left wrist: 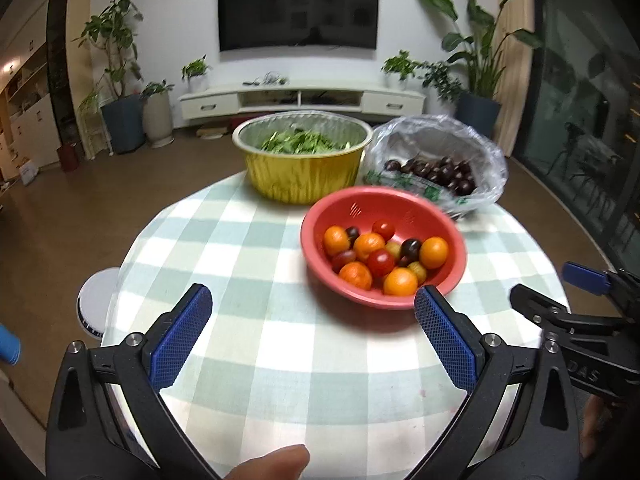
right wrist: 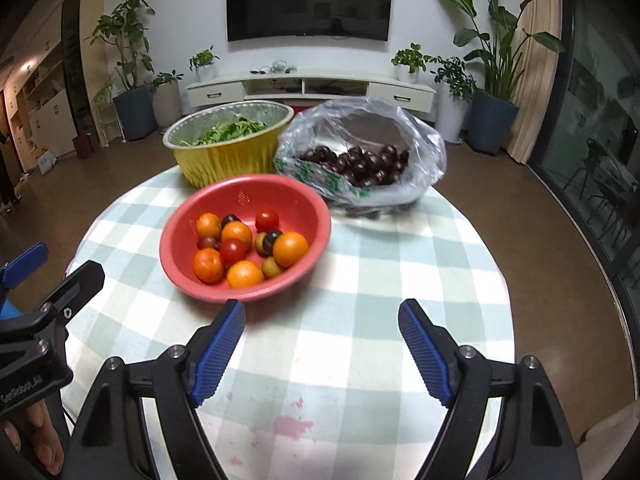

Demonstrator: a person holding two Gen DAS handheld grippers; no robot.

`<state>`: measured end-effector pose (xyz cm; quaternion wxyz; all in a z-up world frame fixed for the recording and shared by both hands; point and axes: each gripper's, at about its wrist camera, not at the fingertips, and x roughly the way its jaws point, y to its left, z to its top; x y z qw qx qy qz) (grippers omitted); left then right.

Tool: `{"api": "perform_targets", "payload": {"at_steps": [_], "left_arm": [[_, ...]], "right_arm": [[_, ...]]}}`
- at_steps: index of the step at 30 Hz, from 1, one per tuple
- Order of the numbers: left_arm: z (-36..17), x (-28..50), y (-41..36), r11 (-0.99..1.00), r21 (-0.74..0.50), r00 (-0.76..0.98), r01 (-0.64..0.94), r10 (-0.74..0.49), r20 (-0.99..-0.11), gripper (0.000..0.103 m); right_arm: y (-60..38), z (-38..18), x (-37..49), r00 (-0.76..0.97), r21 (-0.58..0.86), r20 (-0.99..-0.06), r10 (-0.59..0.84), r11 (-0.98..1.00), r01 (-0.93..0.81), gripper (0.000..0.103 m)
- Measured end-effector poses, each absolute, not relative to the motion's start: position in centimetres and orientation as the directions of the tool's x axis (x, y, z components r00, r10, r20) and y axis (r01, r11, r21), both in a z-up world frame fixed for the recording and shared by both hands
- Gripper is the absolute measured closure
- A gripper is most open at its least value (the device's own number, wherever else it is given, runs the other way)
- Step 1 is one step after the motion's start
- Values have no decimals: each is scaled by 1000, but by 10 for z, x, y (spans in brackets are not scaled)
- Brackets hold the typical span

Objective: Organize fruits

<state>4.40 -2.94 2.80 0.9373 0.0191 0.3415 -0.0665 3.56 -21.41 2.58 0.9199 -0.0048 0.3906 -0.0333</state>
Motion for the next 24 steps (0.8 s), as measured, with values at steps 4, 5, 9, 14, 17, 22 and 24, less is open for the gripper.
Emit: {"api": "perform_targets", "payload": {"at_steps": [4,5,9,14,17,22,24], "left_arm": [[20,50,-30,993,4,740,118,-86,-667,0],[19,51,-30,993,7,737,118,-83,-671,0],[16,54,-30,994,12,729,113,-74,-681,0],[14,54,-31,994,18,723,112,-69,-687,0],[11,55,-32,994,24,716,111,-63,-696,0],[7,57,-33,994,29,707,109,-57,-705,0],[6,57,-34,994,31,707,107,-54,-705,0]], "right_arm": [[-214,21,32,680,-42,-729,-75,997,65,22],[-214,19,32,675,-41,-734,-75,997,66,22],[-213,19,31,671,-45,-737,-79,997,67,22],[-212,18,31,670,-44,-738,-77,997,67,22],[-211,17,30,669,-45,-739,-78,997,67,22],[-212,18,31,669,-45,-739,-78,997,67,22],[-212,18,31,669,-44,-739,-78,997,68,22]]}}
